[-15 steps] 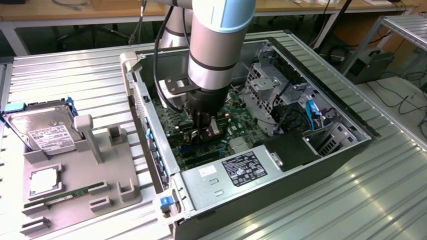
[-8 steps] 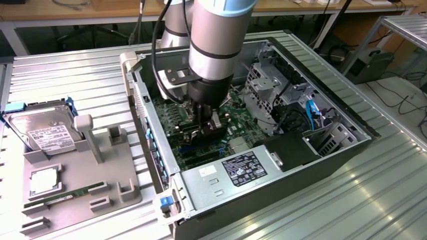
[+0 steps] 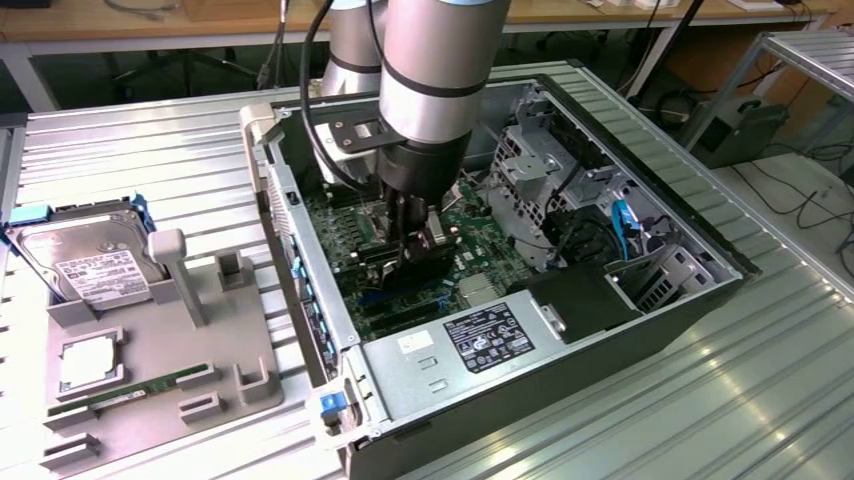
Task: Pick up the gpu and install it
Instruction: 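Insert the gpu into the slot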
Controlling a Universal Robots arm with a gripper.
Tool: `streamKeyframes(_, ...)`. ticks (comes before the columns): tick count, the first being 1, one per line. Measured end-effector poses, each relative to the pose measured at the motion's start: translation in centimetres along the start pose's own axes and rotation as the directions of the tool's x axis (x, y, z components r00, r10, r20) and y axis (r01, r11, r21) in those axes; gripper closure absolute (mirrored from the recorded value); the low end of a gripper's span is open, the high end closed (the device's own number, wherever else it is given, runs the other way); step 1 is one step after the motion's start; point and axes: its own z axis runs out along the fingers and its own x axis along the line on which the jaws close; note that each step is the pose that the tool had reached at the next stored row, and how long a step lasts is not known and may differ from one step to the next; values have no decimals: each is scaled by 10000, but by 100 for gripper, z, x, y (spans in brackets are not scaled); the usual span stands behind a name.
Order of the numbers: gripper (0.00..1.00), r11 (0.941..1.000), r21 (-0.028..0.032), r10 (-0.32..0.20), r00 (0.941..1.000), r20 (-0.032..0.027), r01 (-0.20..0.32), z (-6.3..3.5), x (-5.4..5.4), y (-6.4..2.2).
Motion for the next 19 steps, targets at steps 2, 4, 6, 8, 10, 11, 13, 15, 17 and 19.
streamKeyframes(2, 60, 10000, 0, 0, 10000, -1, 0, 0, 0, 0)
streamKeyframes(4, 60, 10000, 0, 0, 10000, -1, 0, 0, 0, 0)
streamKeyframes(6, 61, 10000, 0, 0, 10000, -1, 0, 0, 0, 0)
streamKeyframes(8, 74, 10000, 0, 0, 10000, -1, 0, 0, 0, 0)
streamKeyframes(10, 80, 10000, 0, 0, 10000, -1, 0, 0, 0, 0)
streamKeyframes(11, 80, 10000, 0, 0, 10000, 0, 0, 0, 0, 0)
streamKeyframes(13, 87, 10000, 0, 0, 10000, -1, 0, 0, 0, 0)
streamKeyframes(15, 87, 10000, 0, 0, 10000, -1, 0, 0, 0, 0)
streamKeyframes(17, 87, 10000, -5, 0, 10000, -2, 0, 9, -10, 0)
streamKeyframes(19, 87, 10000, -46, 2, 10000, -4, -2, 28, -32, 4)
